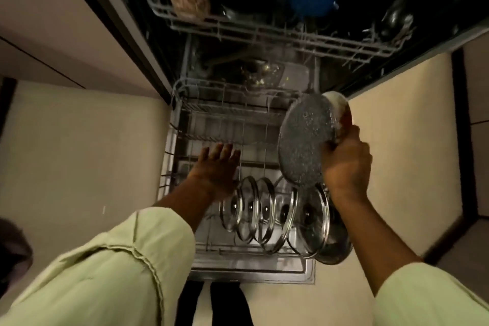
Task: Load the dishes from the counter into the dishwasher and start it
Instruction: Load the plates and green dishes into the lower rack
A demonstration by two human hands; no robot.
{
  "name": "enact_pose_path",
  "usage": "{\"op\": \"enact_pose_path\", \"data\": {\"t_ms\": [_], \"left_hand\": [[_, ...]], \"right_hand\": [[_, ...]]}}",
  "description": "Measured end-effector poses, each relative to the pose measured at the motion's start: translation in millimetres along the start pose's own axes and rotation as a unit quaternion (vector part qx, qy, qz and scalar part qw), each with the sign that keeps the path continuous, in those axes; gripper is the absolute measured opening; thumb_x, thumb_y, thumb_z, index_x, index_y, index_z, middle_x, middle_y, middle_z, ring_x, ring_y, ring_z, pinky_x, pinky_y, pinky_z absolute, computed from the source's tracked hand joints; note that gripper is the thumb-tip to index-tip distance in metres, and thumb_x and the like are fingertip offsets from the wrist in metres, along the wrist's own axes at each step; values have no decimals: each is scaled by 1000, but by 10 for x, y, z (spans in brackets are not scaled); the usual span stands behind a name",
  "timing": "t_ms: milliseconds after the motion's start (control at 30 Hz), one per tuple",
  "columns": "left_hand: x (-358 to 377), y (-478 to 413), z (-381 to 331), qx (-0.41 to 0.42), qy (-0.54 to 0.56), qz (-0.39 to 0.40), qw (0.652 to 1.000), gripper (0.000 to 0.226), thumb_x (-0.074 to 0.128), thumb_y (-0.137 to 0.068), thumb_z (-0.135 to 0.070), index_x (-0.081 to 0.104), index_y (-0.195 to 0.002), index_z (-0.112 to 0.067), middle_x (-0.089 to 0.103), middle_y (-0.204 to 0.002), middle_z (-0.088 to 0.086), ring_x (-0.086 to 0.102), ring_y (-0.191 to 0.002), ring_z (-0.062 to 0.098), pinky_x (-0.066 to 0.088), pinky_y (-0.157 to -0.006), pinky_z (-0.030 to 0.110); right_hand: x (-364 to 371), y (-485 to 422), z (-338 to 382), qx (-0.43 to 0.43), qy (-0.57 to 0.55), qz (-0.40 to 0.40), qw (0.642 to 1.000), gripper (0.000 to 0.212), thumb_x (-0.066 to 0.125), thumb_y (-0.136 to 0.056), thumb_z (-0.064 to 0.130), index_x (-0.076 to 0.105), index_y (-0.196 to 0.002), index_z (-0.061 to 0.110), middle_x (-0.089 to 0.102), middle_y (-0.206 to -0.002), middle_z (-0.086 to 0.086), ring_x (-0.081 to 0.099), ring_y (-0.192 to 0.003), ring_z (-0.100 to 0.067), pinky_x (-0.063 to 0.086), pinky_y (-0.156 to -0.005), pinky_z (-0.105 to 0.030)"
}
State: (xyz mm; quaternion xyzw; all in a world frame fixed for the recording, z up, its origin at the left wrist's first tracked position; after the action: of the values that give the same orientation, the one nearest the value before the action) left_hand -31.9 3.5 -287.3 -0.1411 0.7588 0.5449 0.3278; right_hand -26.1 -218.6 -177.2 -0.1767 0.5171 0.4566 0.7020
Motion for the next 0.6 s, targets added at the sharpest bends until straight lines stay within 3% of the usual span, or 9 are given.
{"op": "enact_pose_path", "data": {"t_ms": [100,200,333,600], "left_hand": [[144,-501,-50,13,-16,-4,1000,77,35,-103,-48,-8,-158,-14,-14,-165,9,-9,-152,26,-2,-123,45],[255,-1002,-138,22,-28,-18,999,79,38,-102,-48,-6,-158,-14,-11,-165,10,-6,-153,26,-1,-123,43],[372,-1453,-246,31,-27,-32,999,81,41,-101,-48,-6,-158,-14,-11,-165,9,-5,-153,25,-2,-122,41],[589,-1789,-317,19,-26,6,999,84,39,-101,-52,-5,-157,-6,-7,-165,14,-2,-153,26,0,-123,37]], "right_hand": [[253,-181,-62,-55,22,-16,998,53,57,-96,26,37,-144,13,64,-116,-21,62,-100,-41,50,-78,-41],[462,-322,-199,-83,54,-53,994,50,59,-94,23,42,-138,6,64,-114,-23,63,-97,-43,51,-79,-43],[577,-471,-419,-61,74,-86,992,38,60,-92,20,50,-124,1,69,-105,-18,66,-90,-39,47,-73,-36],[692,-684,-517,-23,64,-100,993,49,63,-90,22,48,-132,1,69,-112,-14,65,-96,-37,43,-82,-36]]}}
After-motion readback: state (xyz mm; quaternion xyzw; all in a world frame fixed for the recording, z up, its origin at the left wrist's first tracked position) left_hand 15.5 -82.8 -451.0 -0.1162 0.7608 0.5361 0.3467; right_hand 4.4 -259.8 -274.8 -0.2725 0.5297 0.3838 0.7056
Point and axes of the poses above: each hand's wrist, its own y-axis away from the middle knuckle, its own x-axis out of the palm, z = x × y, the point moved 4 cm from there along -y, towards the middle knuckle
